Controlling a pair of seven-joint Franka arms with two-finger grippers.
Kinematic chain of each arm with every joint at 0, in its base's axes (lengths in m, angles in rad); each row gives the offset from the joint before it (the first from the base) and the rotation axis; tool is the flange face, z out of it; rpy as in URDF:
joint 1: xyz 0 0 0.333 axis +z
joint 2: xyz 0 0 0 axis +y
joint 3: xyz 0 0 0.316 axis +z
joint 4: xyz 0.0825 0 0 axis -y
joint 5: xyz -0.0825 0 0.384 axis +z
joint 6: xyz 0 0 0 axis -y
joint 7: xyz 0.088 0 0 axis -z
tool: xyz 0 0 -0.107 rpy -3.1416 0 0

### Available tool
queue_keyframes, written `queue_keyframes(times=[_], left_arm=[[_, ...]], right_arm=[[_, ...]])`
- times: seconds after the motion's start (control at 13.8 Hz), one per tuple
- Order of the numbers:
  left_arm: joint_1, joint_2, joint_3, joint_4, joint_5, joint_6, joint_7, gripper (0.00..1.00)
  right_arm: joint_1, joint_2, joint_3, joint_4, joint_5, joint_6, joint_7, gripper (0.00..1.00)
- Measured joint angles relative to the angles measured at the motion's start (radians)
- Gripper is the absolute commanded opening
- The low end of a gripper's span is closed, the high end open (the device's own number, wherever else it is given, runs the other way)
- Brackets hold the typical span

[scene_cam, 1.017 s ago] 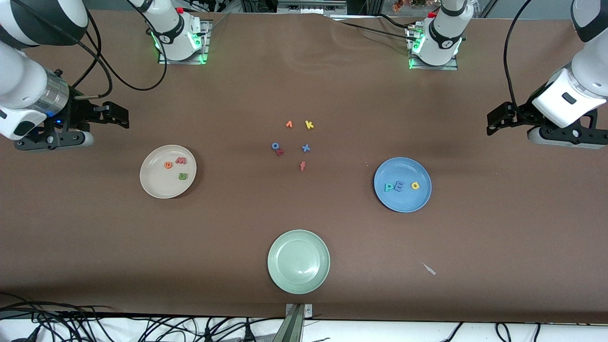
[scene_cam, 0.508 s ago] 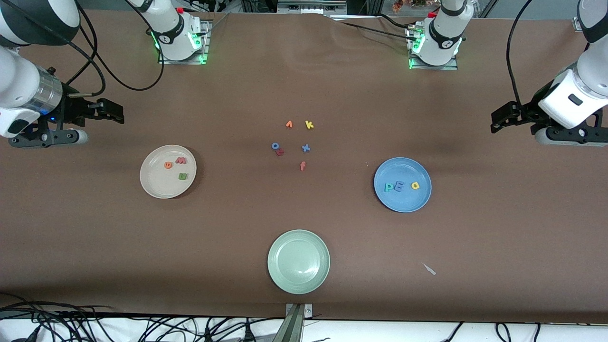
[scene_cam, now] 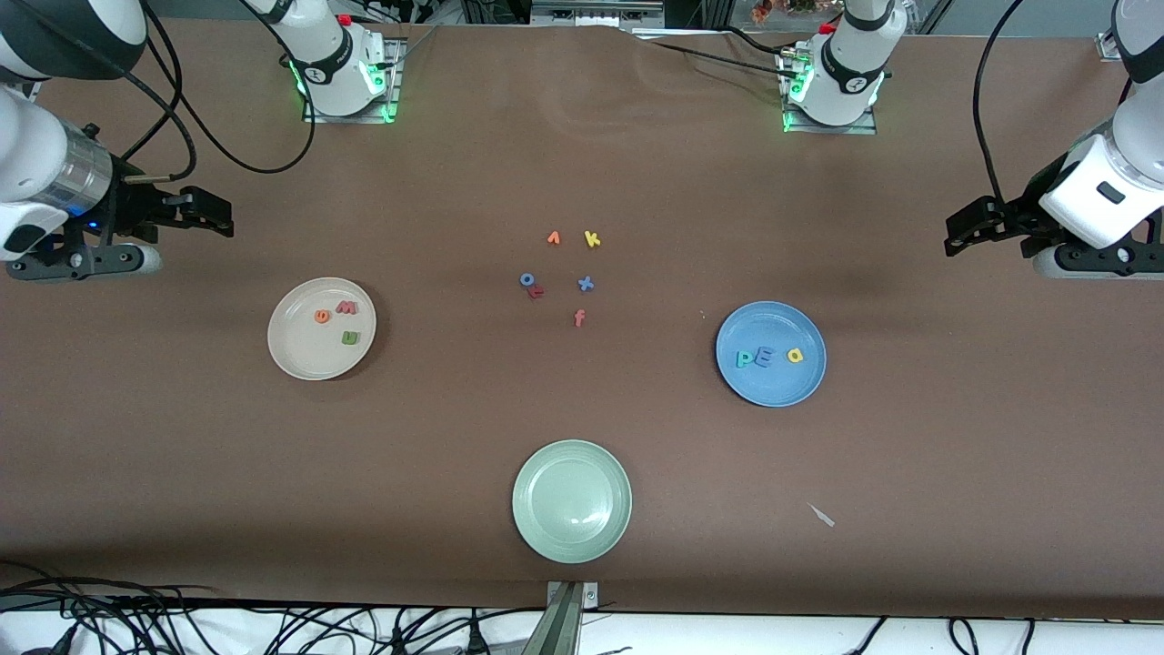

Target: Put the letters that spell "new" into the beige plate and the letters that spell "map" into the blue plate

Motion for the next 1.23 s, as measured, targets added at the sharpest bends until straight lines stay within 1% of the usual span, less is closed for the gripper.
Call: queue_keyframes(times=[0.07,0.22,1.23], left_arm=[[0.025,0.000,-0.030,0.000,0.000,0.000,0.000,1.00],[0.043,0.000,-0.058,0.000,0.000,0.000,-0.001,1.00],[0.053,-0.001,-0.068,0.001,0.000,-0.001,-0.001,1.00]], right_arm=[[0.000,0.000,0.000,0.005,0.000,0.000,0.000,1.00],[0.000,0.000,0.000,0.006,0.000,-0.001,0.000,1.00],[0.000,0.006,0.000,0.006,0.000,-0.005,-0.001,1.00]])
